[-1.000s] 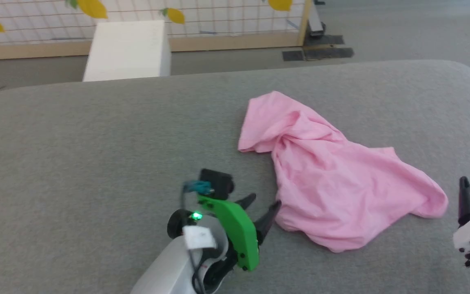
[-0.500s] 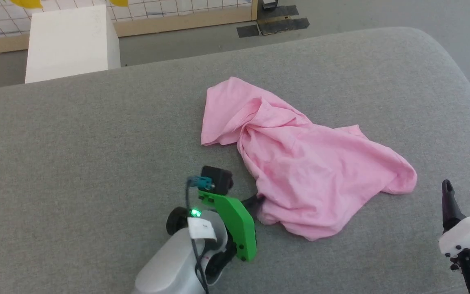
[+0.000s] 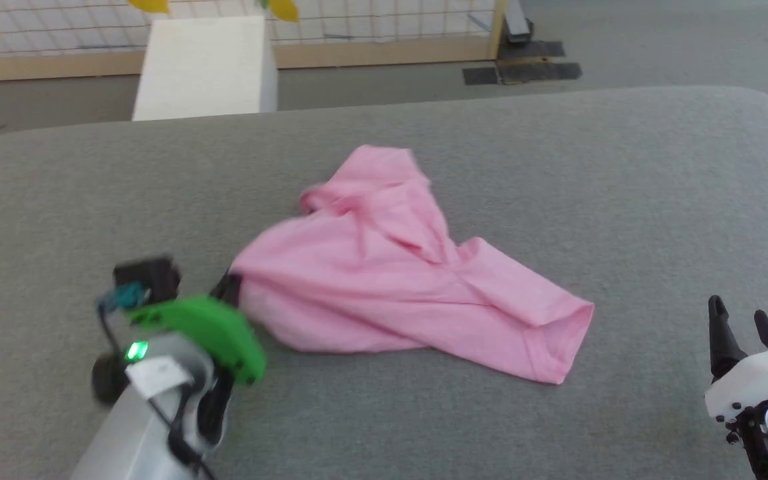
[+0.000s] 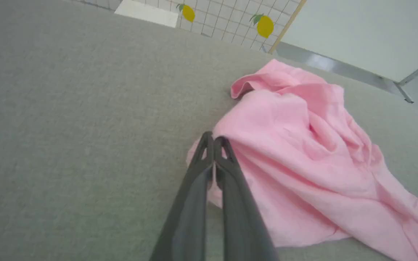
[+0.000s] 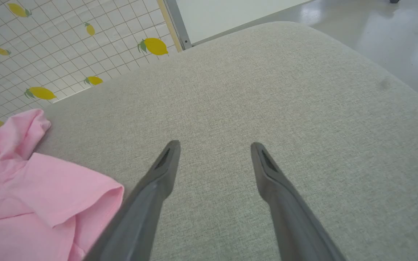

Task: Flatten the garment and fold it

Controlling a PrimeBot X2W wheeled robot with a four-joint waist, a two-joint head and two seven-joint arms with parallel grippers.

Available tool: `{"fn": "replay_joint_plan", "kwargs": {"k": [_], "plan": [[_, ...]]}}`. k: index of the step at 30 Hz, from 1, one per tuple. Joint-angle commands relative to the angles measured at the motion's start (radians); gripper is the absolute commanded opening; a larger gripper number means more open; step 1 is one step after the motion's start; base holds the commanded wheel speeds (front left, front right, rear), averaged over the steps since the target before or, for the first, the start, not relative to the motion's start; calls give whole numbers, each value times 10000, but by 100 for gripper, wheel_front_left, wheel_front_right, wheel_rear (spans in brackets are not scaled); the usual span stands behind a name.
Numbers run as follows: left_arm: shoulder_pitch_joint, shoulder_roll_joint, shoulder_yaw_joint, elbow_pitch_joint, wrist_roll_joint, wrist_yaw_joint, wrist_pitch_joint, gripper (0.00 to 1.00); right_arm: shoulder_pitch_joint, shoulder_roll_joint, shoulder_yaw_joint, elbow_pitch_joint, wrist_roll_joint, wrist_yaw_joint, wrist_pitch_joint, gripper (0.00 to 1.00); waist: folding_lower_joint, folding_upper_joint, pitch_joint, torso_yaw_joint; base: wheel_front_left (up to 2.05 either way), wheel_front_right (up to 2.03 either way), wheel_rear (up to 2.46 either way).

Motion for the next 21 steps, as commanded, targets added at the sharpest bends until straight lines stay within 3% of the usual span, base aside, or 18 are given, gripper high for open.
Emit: {"fn": "replay_joint_plan", "kwargs": {"k": [1,2,3,4,8,11,16,21], "plan": [[483,129,126,-23,-88,224,182,0,64,-3,60,9,7,-15,-5,100,-1,0,-190,443,0,0,0],[674,139,261,-34,-236,321,231,0,60,-3,87,5,7,-15,-2,100,-1,0,-186,531,0,0,0],[877,188,335,35,-339,396,331,43,49,-3,139,4,36,-15,2,100,-1,0,-194,614,0,0,0],[976,209,355,78,-392,407,376,100,51,-3,186,4,40,-15,18,100,-1,0,-201,679,0,0,0],[1033,-3,634,-101,-745,148,-80,100,84,-3,373,-55,15,-15,72,100,-1,0,-279,910,0,0,0],[1077,-62,961,-532,-720,-230,-1193,100,152,-3,644,-224,-4,-15,138,100,-1,0,-375,1019,0,0,0],[1580,432,1092,-865,855,-377,-3606,100,445,-3,1718,-475,-48,-15,1093,100,-1,0,-462,1180,0,0,0],[2149,273,1190,-1152,1854,-339,-3915,100,556,-3,3119,-559,42,-15,2779,100,-1,0,-352,1354,0,0,0]]}}
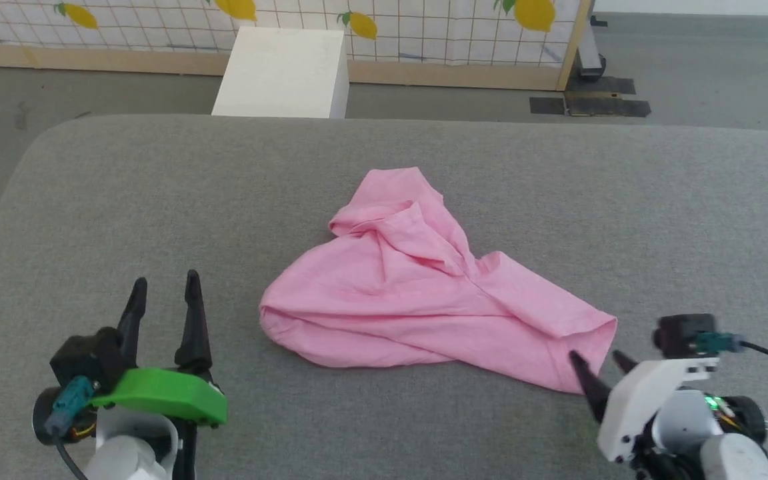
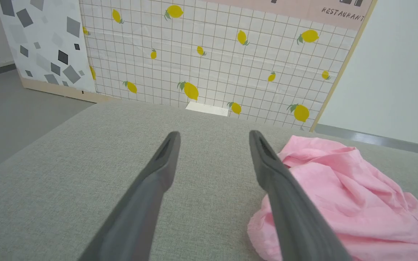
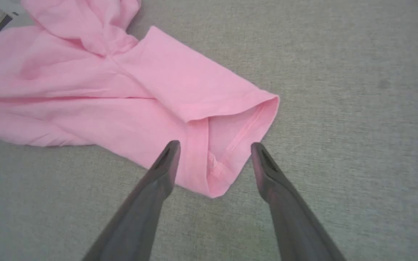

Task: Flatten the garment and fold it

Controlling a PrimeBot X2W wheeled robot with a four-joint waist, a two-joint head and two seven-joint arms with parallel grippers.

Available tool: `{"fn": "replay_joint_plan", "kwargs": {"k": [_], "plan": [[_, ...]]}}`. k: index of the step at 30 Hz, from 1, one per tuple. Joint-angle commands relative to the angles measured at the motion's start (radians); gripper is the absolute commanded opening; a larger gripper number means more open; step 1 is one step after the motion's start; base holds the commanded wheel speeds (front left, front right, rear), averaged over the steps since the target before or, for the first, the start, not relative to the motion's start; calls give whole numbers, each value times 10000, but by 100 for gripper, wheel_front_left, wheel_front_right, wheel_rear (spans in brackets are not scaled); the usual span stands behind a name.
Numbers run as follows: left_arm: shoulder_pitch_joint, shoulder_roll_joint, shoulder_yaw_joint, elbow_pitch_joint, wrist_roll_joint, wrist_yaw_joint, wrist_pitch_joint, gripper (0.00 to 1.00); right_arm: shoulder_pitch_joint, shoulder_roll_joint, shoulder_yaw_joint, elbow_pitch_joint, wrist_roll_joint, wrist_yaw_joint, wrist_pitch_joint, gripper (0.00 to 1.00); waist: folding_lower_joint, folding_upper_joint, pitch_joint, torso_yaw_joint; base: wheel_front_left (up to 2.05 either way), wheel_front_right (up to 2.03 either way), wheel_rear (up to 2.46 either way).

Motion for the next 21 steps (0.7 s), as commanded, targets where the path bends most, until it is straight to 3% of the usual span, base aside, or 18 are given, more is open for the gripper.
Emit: {"fn": "replay_joint_plan", "kwargs": {"k": [1,7,13,14,15,16,21], "plan": [[199,-167,147,-210,206,-3,-79,100,-92,-3,264,-33,-46,-15,280,100,0,0,109,94,0,0,0],[396,-786,523,-519,453,-352,-86,100,-1063,-3,709,724,-880,-15,386,100,0,0,446,402,0,0,0],[268,-1128,783,-414,525,-734,-88,100,-1912,-3,841,1798,-889,-15,79,100,0,0,702,619,0,0,0],[243,-1163,831,-393,530,-782,-88,100,-1982,-3,860,1932,-842,-15,105,26,0,0,718,637,0,0,0],[218,-1200,865,-372,560,-833,-88,100,-2041,-3,883,2087,-846,-15,186,4,0,0,740,667,0,0,0],[202,-1233,885,-353,585,-870,-88,100,-2078,-3,912,2190,-881,-15,255,0,0,0,757,691,0,0,0],[141,-1396,965,-272,715,-1050,-88,100,-2273,-3,911,2340,-974,-15,410,0,0,0,790,799,0,0,0]]}}
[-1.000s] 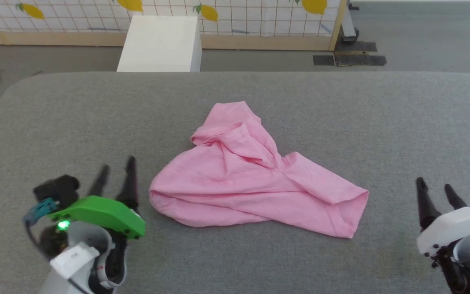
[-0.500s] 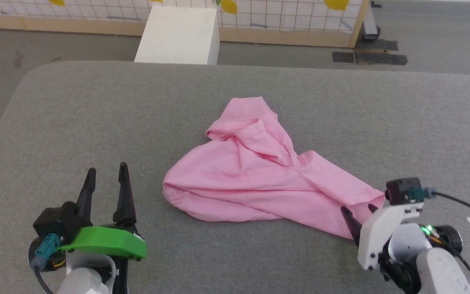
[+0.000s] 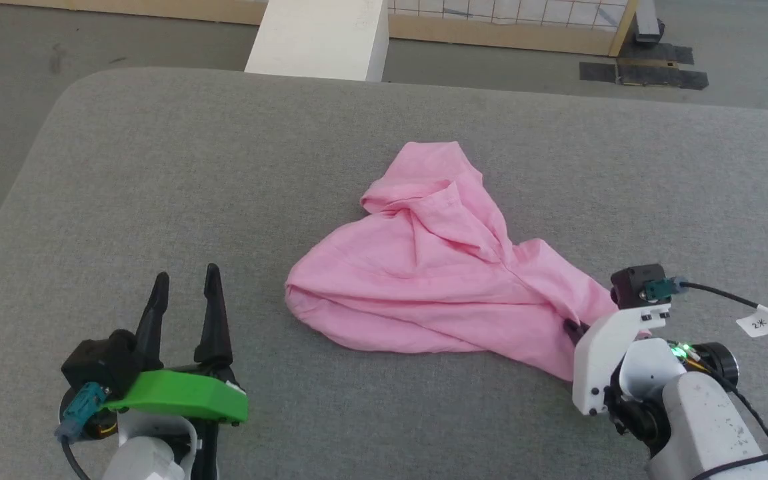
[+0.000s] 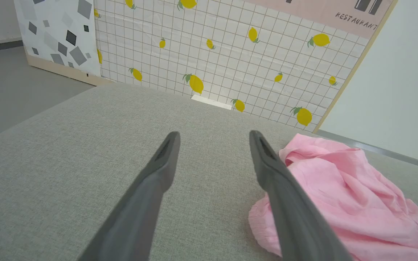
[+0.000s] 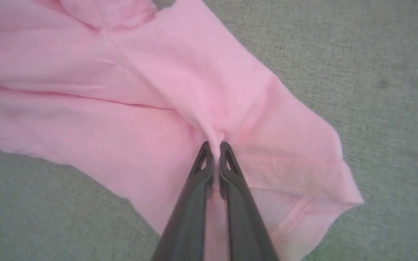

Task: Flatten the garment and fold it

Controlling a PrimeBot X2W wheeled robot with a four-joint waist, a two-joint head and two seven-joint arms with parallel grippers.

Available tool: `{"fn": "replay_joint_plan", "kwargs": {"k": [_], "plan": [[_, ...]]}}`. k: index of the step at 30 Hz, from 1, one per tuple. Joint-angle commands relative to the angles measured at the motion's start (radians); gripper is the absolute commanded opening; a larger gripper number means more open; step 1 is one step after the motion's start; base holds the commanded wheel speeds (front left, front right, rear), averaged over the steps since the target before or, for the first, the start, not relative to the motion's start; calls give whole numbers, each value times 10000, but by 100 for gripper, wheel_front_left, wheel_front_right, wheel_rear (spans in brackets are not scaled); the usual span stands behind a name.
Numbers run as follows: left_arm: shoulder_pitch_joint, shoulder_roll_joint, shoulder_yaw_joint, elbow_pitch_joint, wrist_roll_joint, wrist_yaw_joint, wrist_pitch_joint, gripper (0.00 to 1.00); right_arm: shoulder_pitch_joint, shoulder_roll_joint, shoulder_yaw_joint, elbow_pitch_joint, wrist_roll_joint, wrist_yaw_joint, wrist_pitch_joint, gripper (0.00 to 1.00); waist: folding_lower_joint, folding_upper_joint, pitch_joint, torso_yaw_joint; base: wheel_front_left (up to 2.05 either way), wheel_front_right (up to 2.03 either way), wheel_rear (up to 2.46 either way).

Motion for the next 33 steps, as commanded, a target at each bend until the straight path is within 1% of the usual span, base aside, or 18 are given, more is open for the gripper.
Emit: {"fn": "replay_joint_plan", "kwargs": {"k": [1,5,9,11,13,15,17,18,19,21,24,26,30,33], "plan": [[-111,-70,52,25,110,-86,-46,100,-239,3,-52,-14,-108,-15,-22,0,0,0,20,45,0,0,0],[-215,-201,92,-44,205,-212,-46,100,-742,3,-554,-258,-274,-15,3,0,0,0,167,172,0,0,0],[-425,-320,111,-145,289,-373,-47,100,-1798,-177,-955,-411,-758,-15,395,0,0,0,494,308,0,0,0],[-569,-365,94,-160,333,-476,-47,100,-2485,-351,-1123,-235,-1012,-15,615,0,0,0,713,398,0,0,0],[-742,-419,30,-104,380,-592,-47,100,-3177,-478,-1545,76,-1363,-15,664,0,0,0,906,532,0,0,0],[-956,-483,-74,46,405,-714,-47,100,-3846,-500,-2246,474,-1829,-15,300,0,0,0,1086,695,0,0,0],[-1083,-542,-166,206,398,-824,-47,100,-4089,-463,-2748,884,-2341,-15,-32,0,0,0,1133,809,0,0,0],[-1133,-564,-215,314,395,-883,-47,100,-4144,-419,-2969,1189,-2635,-15,-93,22,0,0,1126,847,0,0,0],[-1164,-579,-254,408,397,-931,-47,100,-4166,-362,-3158,1491,-2836,-15,-37,100,0,0,1097,871,0,0,0],[-1159,-580,-292,575,385,-991,-47,100,-4253,-239,-3391,1840,-2908,-15,-165,100,0,0,1000,844,0,0,0],[-1083,-535,-333,752,367,-1058,-31,100,-4320,-133,-3564,1905,-2771,-15,-919,100,0,0,771,722,0,0,0],[-1035,-519,-389,854,353,-1081,25,100,-4200,-93,-3645,1731,-2538,-15,-1489,100,0,0,560,625,0,0,0],[-921,-491,-566,935,296,-1170,262,100,-3390,-44,-3634,954,-1933,-15,-2368,100,0,0,114,391,0,0,0],[-765,-503,-765,862,200,-1280,491,100,-2275,-12,-3622,11,-1309,-15,-2880,100,0,0,-197,111,0,0,0]]}}
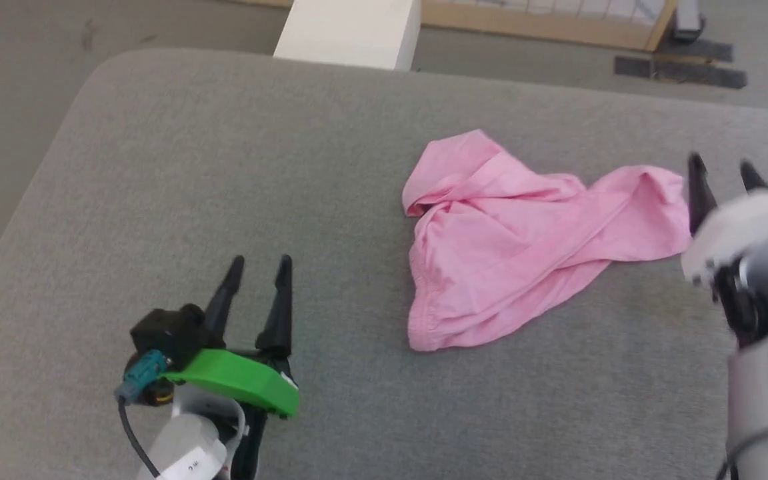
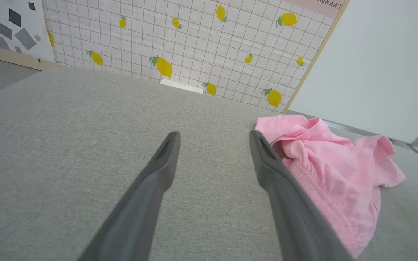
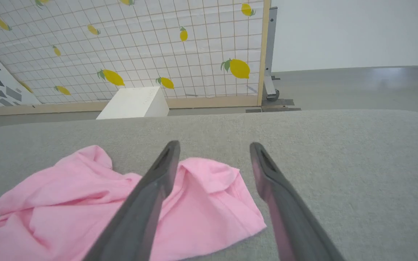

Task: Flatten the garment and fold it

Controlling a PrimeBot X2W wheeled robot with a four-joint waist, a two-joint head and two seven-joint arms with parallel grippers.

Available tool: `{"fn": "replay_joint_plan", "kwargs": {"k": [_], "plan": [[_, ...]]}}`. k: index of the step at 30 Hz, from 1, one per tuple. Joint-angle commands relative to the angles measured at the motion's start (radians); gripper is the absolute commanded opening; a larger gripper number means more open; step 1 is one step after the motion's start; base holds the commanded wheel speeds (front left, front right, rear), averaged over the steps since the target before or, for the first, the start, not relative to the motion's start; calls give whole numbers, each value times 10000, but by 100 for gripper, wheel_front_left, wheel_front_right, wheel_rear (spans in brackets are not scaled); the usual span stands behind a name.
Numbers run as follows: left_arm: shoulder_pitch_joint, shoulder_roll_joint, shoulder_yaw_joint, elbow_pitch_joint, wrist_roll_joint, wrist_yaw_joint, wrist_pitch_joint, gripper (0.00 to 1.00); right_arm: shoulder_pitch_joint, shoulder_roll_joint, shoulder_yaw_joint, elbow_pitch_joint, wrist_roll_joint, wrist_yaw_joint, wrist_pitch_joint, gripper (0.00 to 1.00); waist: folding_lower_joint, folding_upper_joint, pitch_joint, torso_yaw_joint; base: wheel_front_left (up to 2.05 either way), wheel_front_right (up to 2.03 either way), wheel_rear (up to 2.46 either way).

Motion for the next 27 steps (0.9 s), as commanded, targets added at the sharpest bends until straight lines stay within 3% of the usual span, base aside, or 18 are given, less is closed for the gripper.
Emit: {"fn": "replay_joint_plan", "kwargs": {"k": [1,7,9,16,21,22,23,24,27], "plan": [[147,29,-111,-32,-115,-113,126,100,635,4,78,-223,373,-15,-88,100,0,0,-463,-481,0,0,0],[239,-118,-531,-98,-496,-208,1057,100,2922,11,561,-1200,2196,-15,-442,100,0,0,-714,-1004,0,0,0],[77,-229,-594,57,-672,21,1705,100,3367,12,671,-1427,2564,-15,-532,100,0,0,-717,-1208,0,0,0],[-878,-644,-819,1303,-2076,756,4649,100,3772,13,873,-1939,2752,-15,-616,100,0,0,-579,-2091,0,0,0],[-1162,-660,-926,1781,-2325,925,5346,100,3838,13,789,-2096,2699,-15,-592,100,0,0,-506,-2468,0,0,0],[-1156,-667,-922,1809,-2400,901,5385,95,3859,13,774,-2110,2696,-15,-590,100,0,0,-498,-2488,0,0,0],[-1168,-672,-959,1796,-2444,795,5353,23,3901,14,736,-2134,2703,-15,-593,100,0,0,-493,-2511,0,0,0],[-1163,-675,-973,1779,-2469,725,5292,0,3929,14,719,-2150,2711,-15,-597,100,0,0,-495,-2514,0,0,0],[-1147,-699,-1029,1690,-2675,451,5153,0,4023,14,618,-2195,2741,-15,-629,100,0,0,-479,-2424,0,0,0]]}}
